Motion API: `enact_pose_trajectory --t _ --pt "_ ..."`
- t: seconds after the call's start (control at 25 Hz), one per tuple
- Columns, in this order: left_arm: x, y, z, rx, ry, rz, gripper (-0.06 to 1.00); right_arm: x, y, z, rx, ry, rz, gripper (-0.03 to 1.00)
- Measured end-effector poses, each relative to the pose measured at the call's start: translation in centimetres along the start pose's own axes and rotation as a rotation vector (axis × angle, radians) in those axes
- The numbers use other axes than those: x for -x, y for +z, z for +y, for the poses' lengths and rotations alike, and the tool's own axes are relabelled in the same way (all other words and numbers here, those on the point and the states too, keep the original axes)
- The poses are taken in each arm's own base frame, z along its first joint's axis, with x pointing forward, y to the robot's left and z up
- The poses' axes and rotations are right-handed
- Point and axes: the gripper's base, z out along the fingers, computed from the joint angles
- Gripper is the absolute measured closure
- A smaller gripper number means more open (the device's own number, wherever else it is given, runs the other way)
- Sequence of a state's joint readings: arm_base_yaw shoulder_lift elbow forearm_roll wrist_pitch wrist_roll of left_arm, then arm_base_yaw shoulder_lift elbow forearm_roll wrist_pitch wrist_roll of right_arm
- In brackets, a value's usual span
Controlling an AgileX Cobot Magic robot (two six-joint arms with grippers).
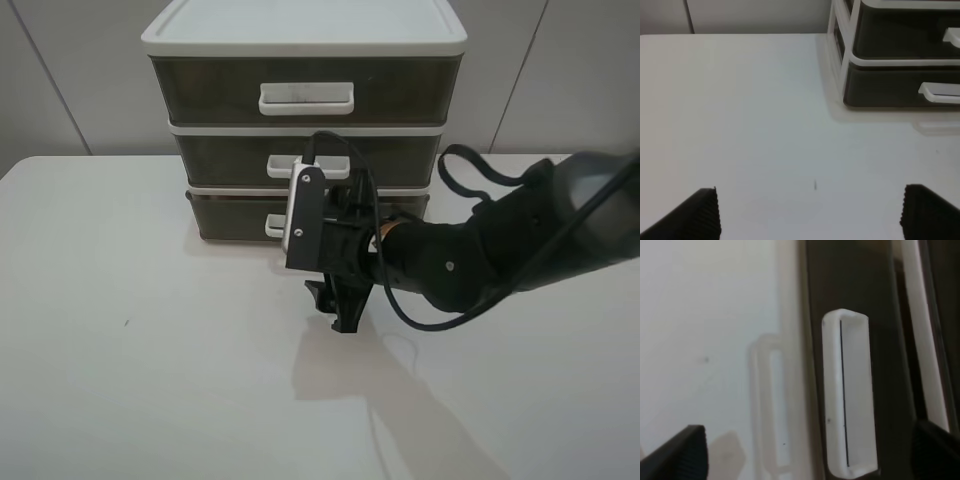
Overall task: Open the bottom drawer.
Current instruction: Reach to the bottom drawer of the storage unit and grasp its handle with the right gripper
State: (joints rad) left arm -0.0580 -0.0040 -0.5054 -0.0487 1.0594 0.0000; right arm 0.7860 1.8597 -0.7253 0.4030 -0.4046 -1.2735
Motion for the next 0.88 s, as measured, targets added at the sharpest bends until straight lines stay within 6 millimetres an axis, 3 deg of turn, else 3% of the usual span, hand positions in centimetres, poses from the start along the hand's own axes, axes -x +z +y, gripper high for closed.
enact_pose_trajectory --t 0.36,0.88 --pt "0.0 0.0 0.0 0.0 0.0 0.0 0.2 -0.6 2.1 2.0 -0.002 -0.075 0.027 0.17" --pt "0.0 0.0 0.0 0.0 0.0 0.0 0.2 -0.8 3.9 0.8 -0.043 -0.056 0.039 0.17"
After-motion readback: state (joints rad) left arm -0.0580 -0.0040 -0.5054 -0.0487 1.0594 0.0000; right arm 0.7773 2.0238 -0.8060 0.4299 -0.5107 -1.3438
